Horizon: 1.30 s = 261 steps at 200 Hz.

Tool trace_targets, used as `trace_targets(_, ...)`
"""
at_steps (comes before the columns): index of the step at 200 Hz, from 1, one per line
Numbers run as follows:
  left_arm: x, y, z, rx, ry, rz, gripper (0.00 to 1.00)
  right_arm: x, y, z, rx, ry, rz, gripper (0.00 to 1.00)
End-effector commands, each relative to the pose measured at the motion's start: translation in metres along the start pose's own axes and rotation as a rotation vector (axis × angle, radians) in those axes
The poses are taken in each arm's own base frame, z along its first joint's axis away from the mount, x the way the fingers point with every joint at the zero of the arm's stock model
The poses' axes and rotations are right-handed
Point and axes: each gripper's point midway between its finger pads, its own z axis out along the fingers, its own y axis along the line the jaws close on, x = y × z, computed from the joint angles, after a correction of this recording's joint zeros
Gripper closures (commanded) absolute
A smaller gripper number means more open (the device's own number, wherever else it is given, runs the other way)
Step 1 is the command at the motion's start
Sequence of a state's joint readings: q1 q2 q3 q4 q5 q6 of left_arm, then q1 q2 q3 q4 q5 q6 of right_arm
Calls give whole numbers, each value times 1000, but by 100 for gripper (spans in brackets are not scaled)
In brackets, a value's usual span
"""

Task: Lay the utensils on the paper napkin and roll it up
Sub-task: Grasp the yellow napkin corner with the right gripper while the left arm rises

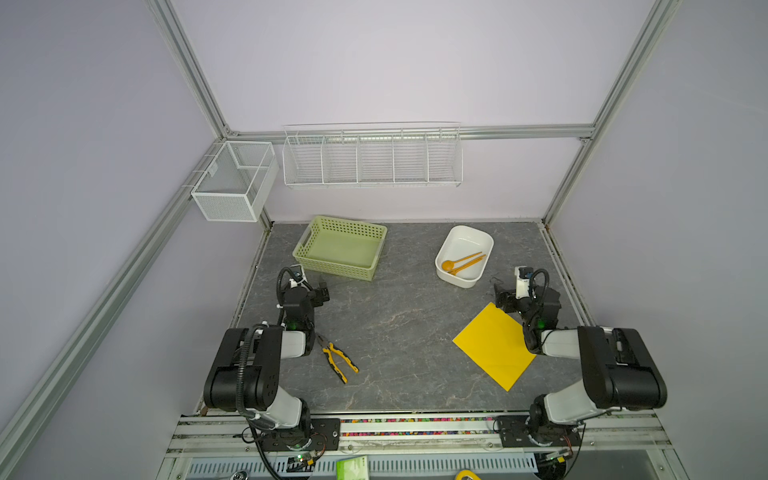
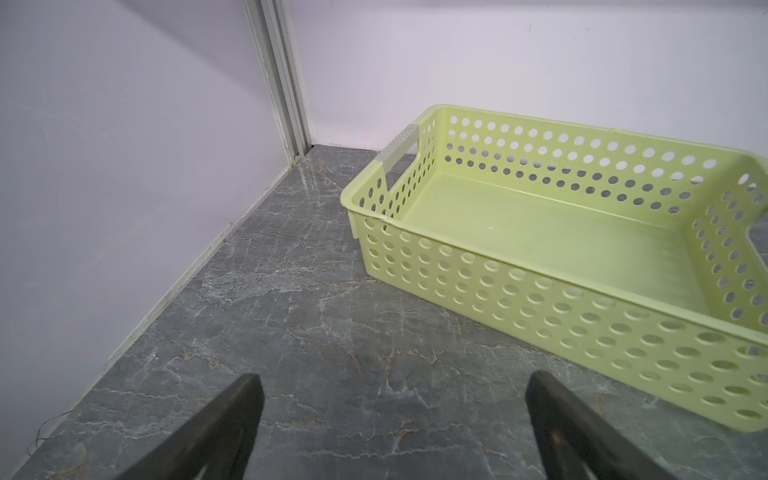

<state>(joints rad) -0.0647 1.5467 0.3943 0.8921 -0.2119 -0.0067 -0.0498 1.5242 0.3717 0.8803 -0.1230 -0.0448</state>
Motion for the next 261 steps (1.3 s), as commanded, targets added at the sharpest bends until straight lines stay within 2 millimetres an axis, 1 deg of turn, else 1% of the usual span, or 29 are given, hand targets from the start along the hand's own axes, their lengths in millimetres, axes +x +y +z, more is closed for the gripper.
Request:
trace_targets(1,0,3,1,-11,-1,-5,1,-2,-1,0,9,-9,-7,12)
trace_targets(10,-1,2,1,-11,-4,-6,1,-3,-3,1,26,-11,-8,12)
trace_targets(22,-2,7,-1,-36,-13,-14,1,-6,-4,1,39,11,-8,12)
trace_targets(36,-5,13,-6,-64,-38,-30,1,-16,-3,0,35,47,-7,12)
trace_targets(50,-11,15,-11,-70,-54,-37,1,-25,-2,-3,34,53,-8,12)
trace_targets(84,-27,19,-16,-94,-37,-40,0,-43,3,-15,39,95,11,12)
trace_targets(92,-33,17,-17,-86,-33,-32,0,-49,6,-19,31,106,21,12)
trace_targets(111,-45,17,-20,-94,-2,-35,0,-53,17,-29,6,167,54,12)
trace_targets(121,-52,17,-23,-89,10,-59,0,-53,27,-36,-22,205,58,12)
trace_targets(139,-64,8,-31,-46,35,-110,1,-53,44,-49,-53,248,65,11)
trace_targets(155,-74,-1,-41,1,60,-174,0,-49,63,-64,-101,289,108,10)
trace_targets(171,-81,-11,-52,55,97,-238,0,-42,74,-76,-128,344,173,9)
trace_targets(182,-80,-14,-59,61,141,-295,1,-33,84,-85,-153,397,209,8)
trace_targets(198,-73,-19,-66,76,221,-348,1,-20,92,-96,-156,469,265,5)
trace_targets(209,-69,-22,-71,80,284,-373,1,-11,94,-100,-145,507,306,4)
trace_targets(212,-69,-23,-72,82,301,-379,1,-8,103,-103,-165,528,305,3)
trace_targets(218,-67,-25,-74,91,339,-383,1,-3,106,-106,-167,557,319,3)
trace_targets(247,-58,-50,-84,203,528,-354,1,24,135,-119,-247,752,346,0)
trace_targets(261,-54,-61,-88,255,629,-331,1,33,146,-124,-267,802,338,0)
